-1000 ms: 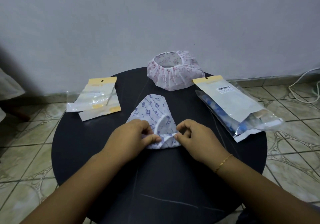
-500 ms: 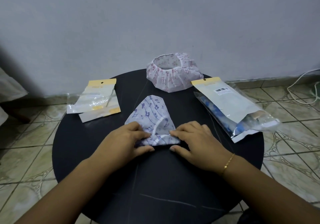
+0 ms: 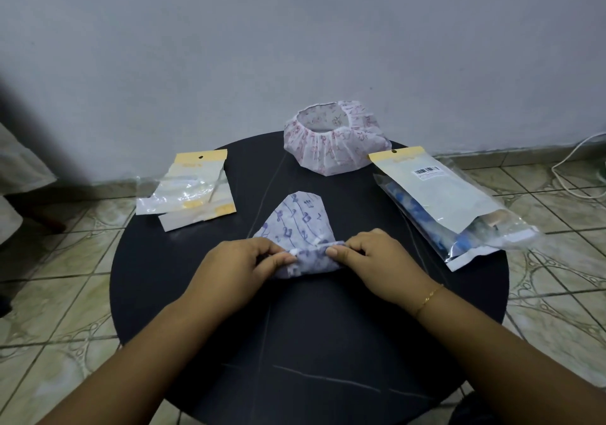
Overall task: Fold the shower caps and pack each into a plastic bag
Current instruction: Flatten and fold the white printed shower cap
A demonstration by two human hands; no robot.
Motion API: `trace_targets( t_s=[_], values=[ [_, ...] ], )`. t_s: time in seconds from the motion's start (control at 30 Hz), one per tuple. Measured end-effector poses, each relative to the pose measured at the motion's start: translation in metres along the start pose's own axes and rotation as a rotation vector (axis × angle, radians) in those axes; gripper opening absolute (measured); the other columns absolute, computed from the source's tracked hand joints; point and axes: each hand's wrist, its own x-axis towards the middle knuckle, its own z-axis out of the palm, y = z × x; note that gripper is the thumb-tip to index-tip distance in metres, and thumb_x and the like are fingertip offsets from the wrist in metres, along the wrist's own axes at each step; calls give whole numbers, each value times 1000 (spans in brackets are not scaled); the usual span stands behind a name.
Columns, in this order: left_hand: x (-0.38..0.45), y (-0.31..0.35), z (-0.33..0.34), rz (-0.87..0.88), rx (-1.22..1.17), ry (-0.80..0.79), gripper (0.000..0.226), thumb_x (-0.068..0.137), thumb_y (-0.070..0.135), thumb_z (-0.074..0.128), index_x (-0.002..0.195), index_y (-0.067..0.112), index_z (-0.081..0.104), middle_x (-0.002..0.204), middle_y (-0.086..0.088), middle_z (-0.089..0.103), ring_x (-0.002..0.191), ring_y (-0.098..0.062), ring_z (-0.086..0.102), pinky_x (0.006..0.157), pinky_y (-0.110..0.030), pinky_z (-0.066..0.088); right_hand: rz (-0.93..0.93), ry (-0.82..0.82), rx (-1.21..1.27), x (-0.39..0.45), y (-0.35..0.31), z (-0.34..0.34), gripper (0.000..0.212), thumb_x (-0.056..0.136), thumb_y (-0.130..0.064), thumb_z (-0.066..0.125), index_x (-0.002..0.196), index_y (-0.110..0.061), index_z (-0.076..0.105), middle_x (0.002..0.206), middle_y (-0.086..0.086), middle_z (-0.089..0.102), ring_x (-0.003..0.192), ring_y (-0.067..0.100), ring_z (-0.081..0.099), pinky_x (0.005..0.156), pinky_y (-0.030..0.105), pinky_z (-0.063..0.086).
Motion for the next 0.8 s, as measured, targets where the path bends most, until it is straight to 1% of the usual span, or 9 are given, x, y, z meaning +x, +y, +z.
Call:
trace_targets(
  t_s=[0.1, 0.27, 0.37, 0.43, 0.53, 0.6, 0.7, 0.73, 0.8],
  values=[
    [6, 1, 1, -63, -38, -30, 32, 78, 59, 57, 82, 31, 71, 77, 11, 69, 75, -3, 61, 73, -31, 51, 79, 36, -45, 5, -5, 4, 53, 88, -52, 51, 49, -18, 39, 61, -7, 46, 87, 14, 42, 82, 33, 35],
    [10, 5, 0, -84, 12, -51, 21, 84, 53, 58, 91, 33, 57, 78, 11, 64, 76, -3, 59, 68, -26, 47, 160, 77, -118, 9, -10, 8, 53, 85, -56, 53, 47, -22, 41, 66, -9, 48, 95, 16, 42, 79, 32, 34],
    [10, 7, 3, -27, 228, -14, 21, 88, 55, 49, 96, 35, 53, 95, 15, 58, 87, -7, 57, 71, -28, 47, 129, 170, -140, 10, -9, 10, 31, 81, -56, 58, 72, -28, 51, 79, -13, 50, 95, 13, 43, 83, 31, 35],
    [9, 3, 7, 121, 339, 103, 22, 89, 53, 46, 99, 35, 56, 102, 14, 53, 89, -11, 55, 69, -28, 46, 69, 201, -131, 10, -9, 10, 25, 81, -52, 61, 92, -32, 50, 83, -13, 46, 94, 13, 42, 84, 30, 35],
    [14, -1, 12, 348, 423, 143, 30, 86, 44, 40, 89, 29, 66, 91, 10, 62, 80, -17, 59, 63, -31, 48, -38, 159, -231, 12, -9, 12, 19, 87, -46, 56, 104, -38, 59, 97, -12, 47, 103, 12, 38, 86, 27, 29],
    [14, -2, 11, 340, 385, 94, 31, 86, 43, 39, 97, 31, 66, 95, 13, 64, 87, -13, 61, 67, -28, 48, -52, 121, -270, 13, -8, 11, 22, 89, -47, 51, 107, -40, 63, 101, -13, 46, 108, 11, 35, 88, 27, 26],
    [13, -7, 9, 260, 357, -23, 54, 80, 71, 33, 115, 38, 56, 112, 21, 54, 105, -1, 50, 82, -22, 45, -34, 18, -214, 13, -3, 4, 33, 85, -58, 50, 112, -44, 61, 103, -16, 43, 109, 6, 32, 90, 26, 24],
    [13, -6, 7, 249, 374, -63, 61, 75, 77, 38, 119, 39, 53, 115, 22, 51, 108, 0, 48, 85, -22, 44, -34, -27, -197, 12, -1, 1, 38, 80, -62, 53, 114, -46, 59, 105, -17, 42, 110, 4, 30, 91, 26, 23],
    [14, -2, 3, 216, 373, -101, 60, 75, 73, 48, 124, 39, 52, 118, 21, 48, 109, -1, 48, 87, -22, 44, -46, -93, -238, 11, 0, -5, 46, 76, -62, 58, 120, -48, 53, 110, -18, 40, 112, 3, 27, 91, 26, 21]
  ],
)
